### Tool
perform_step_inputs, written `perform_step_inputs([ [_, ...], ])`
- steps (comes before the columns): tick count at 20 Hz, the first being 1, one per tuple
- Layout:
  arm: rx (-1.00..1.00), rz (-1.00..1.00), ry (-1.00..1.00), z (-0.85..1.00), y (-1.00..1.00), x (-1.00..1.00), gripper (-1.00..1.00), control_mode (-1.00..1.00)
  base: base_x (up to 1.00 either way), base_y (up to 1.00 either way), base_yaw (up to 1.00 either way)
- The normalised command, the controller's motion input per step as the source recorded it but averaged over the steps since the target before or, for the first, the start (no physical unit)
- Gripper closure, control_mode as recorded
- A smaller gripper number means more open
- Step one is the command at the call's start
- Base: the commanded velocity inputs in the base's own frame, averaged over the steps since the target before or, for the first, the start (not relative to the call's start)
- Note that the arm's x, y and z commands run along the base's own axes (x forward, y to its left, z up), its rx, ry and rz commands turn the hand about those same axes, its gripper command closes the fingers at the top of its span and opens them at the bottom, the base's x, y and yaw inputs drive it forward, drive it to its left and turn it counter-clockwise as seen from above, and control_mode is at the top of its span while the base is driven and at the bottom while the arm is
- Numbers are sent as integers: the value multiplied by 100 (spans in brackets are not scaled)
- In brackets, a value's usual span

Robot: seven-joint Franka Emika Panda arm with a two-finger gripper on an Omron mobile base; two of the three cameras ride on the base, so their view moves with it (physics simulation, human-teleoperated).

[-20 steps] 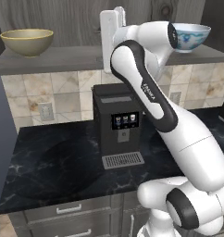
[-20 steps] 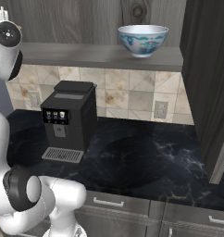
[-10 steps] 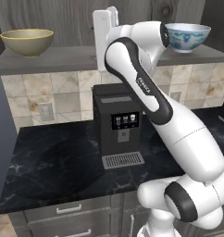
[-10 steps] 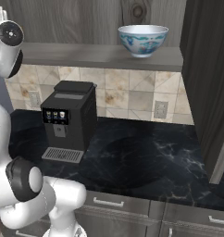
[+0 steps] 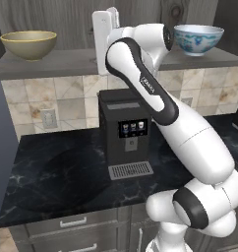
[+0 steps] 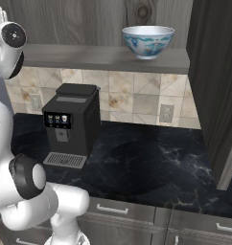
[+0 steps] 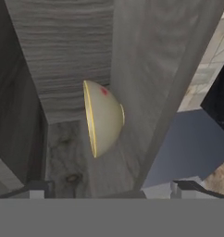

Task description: Move the bowls from the cabinet to the plates on the dining table.

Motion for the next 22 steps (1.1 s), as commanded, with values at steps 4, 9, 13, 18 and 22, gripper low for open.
perform_step_inputs([
  [4,0,4,-1,-1,16,14,-100,-100,0,0,0],
  [9,1,4,0,-4,14,14,-100,-100,0,0,0],
  [13,0,3,-1,-1,10,16,-100,-100,0,0,0],
  [18,0,2,-3,0,14,14,-100,-100,0,0,0],
  [22,0,0,-3,-2,17,15,-100,-100,0,0,0],
])
